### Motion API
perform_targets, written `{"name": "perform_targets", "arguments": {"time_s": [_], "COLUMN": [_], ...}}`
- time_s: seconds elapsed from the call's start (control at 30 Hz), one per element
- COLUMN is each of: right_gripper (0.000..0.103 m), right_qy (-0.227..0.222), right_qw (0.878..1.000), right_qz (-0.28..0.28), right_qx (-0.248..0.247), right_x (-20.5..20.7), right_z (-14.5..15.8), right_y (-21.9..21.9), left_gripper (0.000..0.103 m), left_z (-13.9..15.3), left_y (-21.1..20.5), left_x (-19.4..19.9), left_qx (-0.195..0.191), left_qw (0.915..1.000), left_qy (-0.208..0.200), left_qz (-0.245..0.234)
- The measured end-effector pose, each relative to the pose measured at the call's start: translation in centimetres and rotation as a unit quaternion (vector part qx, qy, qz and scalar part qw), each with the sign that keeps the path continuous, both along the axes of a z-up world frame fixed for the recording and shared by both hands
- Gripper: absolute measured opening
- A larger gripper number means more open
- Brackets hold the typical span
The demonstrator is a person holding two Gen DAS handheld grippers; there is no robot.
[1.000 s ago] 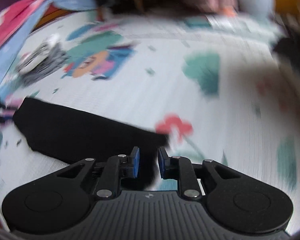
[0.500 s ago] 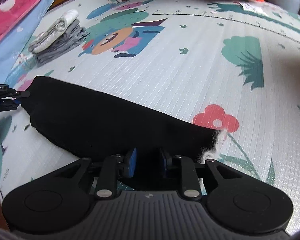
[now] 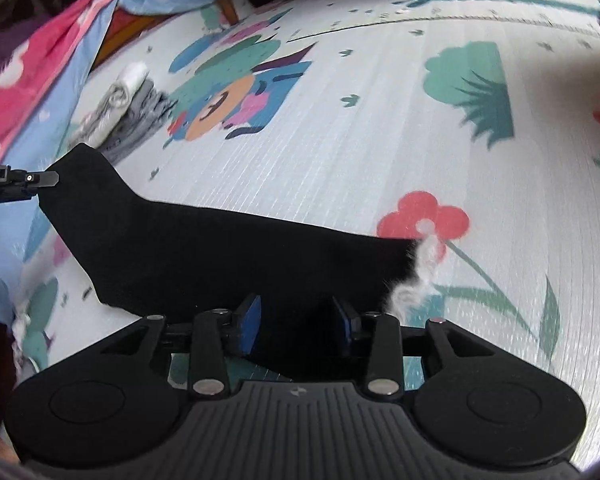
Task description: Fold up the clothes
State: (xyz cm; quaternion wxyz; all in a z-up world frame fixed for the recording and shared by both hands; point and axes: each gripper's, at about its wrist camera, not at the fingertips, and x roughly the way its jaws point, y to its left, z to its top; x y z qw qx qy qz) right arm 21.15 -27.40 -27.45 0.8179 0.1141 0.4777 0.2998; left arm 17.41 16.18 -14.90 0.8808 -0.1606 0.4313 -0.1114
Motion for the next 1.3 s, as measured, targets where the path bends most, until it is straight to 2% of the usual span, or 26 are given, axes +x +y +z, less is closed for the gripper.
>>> {"name": "perform_targets", "arguments": {"time_s": [0.13,0.2,0.27,0.4,0.47,0.53,0.63,0.7,0.77,0.9,1.0,1.1,1.17,1.2,1.23,1.27,1.3], "right_gripper": [0.04,0.04,0.04,0.042,0.045,0.046,0.048,0.051,0.051,0.051,0.051,0.053,0.053,0.053,0.053,0.053,0.053], "right_qy": [0.036,0.062,0.089,0.136,0.144,0.152,0.164,0.175,0.181,0.191,0.199,0.202,0.207,0.209,0.211,0.213,0.214], "right_qw": [0.997,0.99,0.979,0.941,0.924,0.912,0.893,0.885,0.88,0.853,0.83,0.823,0.816,0.812,0.807,0.801,0.795], "right_qz": [-0.029,-0.064,-0.103,-0.185,-0.212,-0.228,-0.251,-0.258,-0.264,-0.297,-0.321,-0.323,-0.324,-0.325,-0.327,-0.328,-0.33], "right_qx": [0.061,0.106,0.153,0.25,0.284,0.305,0.335,0.345,0.35,0.384,0.411,0.421,0.432,0.438,0.445,0.454,0.462], "right_x": [0.1,0.0,0.0,-0.5,-0.8,-0.7,-0.7,-0.5,-0.4,-1.1,-1.7,-1.8,-1.8,-1.8,-1.7,-1.7,-1.7], "right_z": [-0.6,-1.3,-1.9,-3.5,-3.9,-4.4,-5.2,-5.9,-6.4,-7.4,-8.3,-8.8,-9.2,-9.4,-9.7,-9.9,-10.1], "right_y": [-1.7,-3.2,-4.7,-7.6,-8.5,-8.9,-9.4,-9.6,-9.8,-10.7,-11.6,-12.1,-12.2,-12.3,-12.4,-12.5,-12.7], "left_gripper": [0.025,0.025,0.025,0.025,0.024,0.024,0.024,0.024,0.024,0.023,0.023,0.023,0.022,0.014,0.012,0.012,0.014], "left_z": [1.4,1.3,1.1,-0.2,-0.8,-1.3,-2.1,-2.7,-3.1,-4.2,-5.4,-6.6,-7.2,-7.4,-7.8,-8.1,-8.1], "left_y": [-6.2,-9.7,-13.2,-19.2,-21.5,-24.1,-27.1,-28.8,-30.5,-33.0,-34.8,-36.1,-36.7,-37.1,-37.6,-37.8,-37.8], "left_x": [0.9,1.9,2.8,4.6,5.2,5.3,4.7,3.8,2.9,1.1,-1.4,-3.2,-3.7,-3.9,-4.1,-4.4,-4.7], "left_qx": [0.044,0.078,0.113,0.188,0.208,0.233,0.254,0.267,0.283,0.275,0.313,0.354,0.366,0.368,0.366,0.349,0.316], "left_qw": [0.9968,0.9903,0.9799,0.9453,0.9313,0.9121,0.8922,0.8815,0.8734,0.8821,0.8585,0.8292,0.8213,0.8182,0.8103,0.8069,0.8133], "left_qy": [-0.025,-0.025,-0.025,-0.014,-0.005,-0.016,-0.016,-0.031,-0.066,-0.082,-0.13,-0.181,-0.196,-0.202,-0.211,-0.216,-0.213], "left_qz": [-0.062,-0.112,-0.162,-0.266,-0.299,-0.337,-0.373,-0.388,-0.391,-0.373,-0.385,-0.392,-0.392,-0.393,-0.406,-0.425,-0.44]}}
